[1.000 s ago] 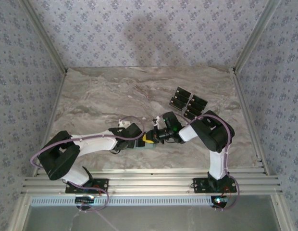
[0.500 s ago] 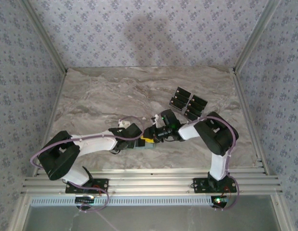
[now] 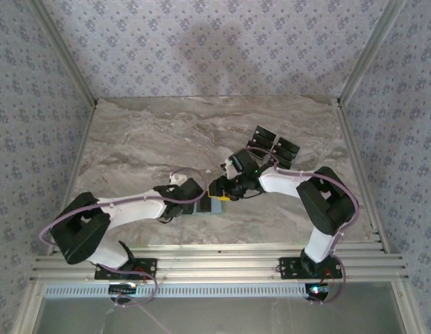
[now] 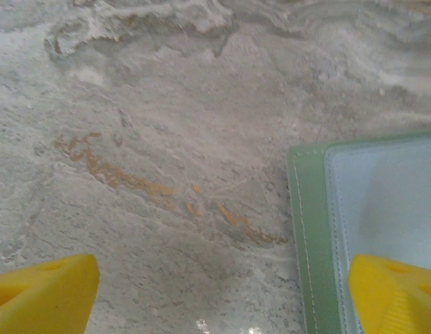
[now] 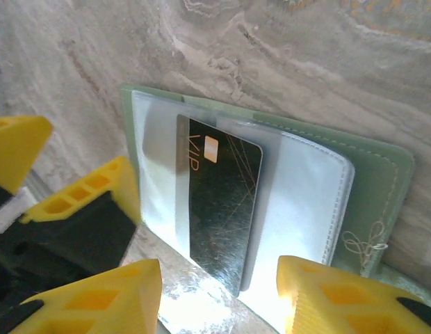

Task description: Put the credit cards into the card holder

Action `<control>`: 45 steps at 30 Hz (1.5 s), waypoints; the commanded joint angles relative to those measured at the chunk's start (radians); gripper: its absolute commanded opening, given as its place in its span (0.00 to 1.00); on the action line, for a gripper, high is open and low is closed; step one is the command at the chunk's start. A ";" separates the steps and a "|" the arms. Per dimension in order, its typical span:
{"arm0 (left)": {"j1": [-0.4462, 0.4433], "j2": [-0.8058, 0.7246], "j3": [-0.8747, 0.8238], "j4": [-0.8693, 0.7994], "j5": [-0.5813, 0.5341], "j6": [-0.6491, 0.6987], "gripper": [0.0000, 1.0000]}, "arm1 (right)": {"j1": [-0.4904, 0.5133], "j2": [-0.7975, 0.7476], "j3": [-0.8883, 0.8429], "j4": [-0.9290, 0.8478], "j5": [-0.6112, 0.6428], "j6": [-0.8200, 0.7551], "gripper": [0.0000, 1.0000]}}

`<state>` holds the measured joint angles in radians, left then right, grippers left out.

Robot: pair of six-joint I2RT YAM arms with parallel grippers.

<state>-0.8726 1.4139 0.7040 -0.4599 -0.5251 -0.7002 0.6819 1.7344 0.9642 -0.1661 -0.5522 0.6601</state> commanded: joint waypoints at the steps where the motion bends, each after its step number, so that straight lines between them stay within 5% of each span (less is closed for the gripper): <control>1: 0.041 -0.083 -0.014 -0.010 0.014 -0.008 0.93 | 0.043 -0.001 0.070 -0.199 0.135 -0.089 0.32; 5: 0.080 -0.130 -0.030 -0.012 0.027 0.008 0.93 | 0.085 0.040 0.132 -0.257 0.213 -0.109 0.11; 9: 0.101 -0.151 -0.060 -0.014 0.035 0.018 0.93 | 0.116 0.073 0.180 -0.304 0.282 -0.123 0.05; 45: 0.108 0.030 -0.085 0.055 0.120 -0.021 0.92 | 0.183 0.237 0.346 -0.334 0.282 -0.120 0.02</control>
<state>-0.7658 1.4029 0.6201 -0.4450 -0.4412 -0.7086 0.8501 1.9461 1.2774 -0.4828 -0.2543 0.5411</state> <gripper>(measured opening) 0.925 0.066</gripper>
